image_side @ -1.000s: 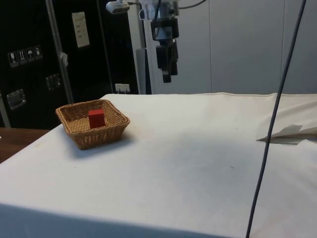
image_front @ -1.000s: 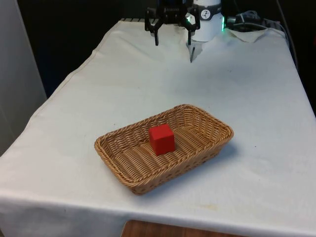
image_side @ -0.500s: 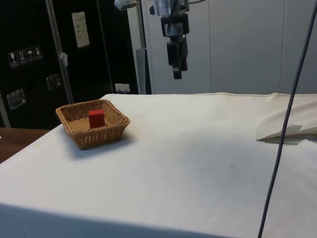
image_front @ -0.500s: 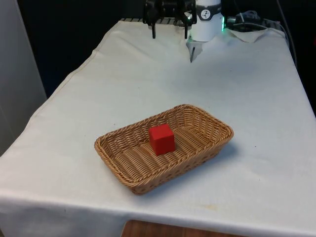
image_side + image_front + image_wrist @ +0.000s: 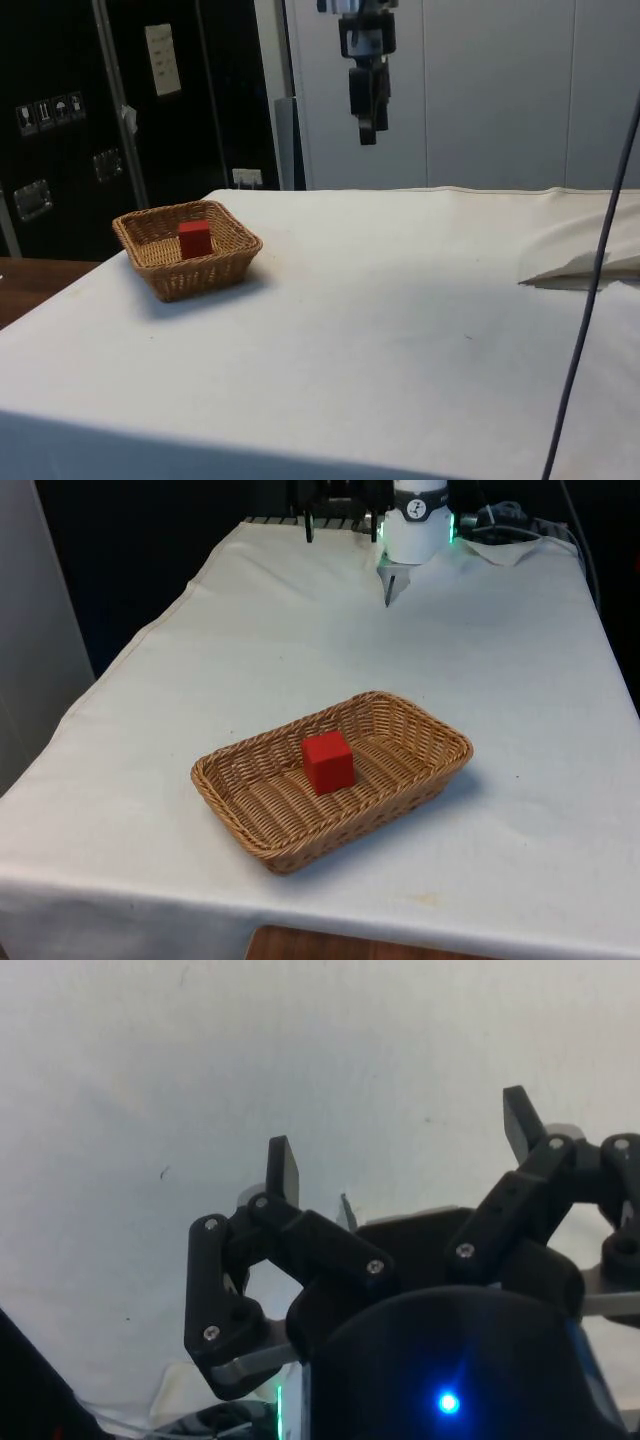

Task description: Pick up the cube and place it into the basket.

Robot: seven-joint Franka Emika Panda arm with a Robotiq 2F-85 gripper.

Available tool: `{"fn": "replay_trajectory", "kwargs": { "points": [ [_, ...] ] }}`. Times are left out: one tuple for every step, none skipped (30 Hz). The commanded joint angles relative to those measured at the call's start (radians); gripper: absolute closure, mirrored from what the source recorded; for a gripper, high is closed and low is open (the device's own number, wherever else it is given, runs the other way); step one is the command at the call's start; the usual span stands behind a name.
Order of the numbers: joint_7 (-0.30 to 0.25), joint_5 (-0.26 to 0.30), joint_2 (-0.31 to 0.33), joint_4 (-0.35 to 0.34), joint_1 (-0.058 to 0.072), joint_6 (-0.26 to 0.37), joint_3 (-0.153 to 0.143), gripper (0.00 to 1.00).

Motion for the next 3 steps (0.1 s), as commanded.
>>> {"fn": "replay_trajectory", "kwargs": {
  "points": [
    [0.009, -0.014, -0.012, -0.007, -0.005, 0.001, 0.001, 0.00],
    [0.009, -0.013, -0.021, -0.015, -0.008, 0.006, 0.000, 0.00],
    [0.000, -0.001, -0.016, -0.010, -0.003, 0.000, -0.001, 0.00]
  ]
}}
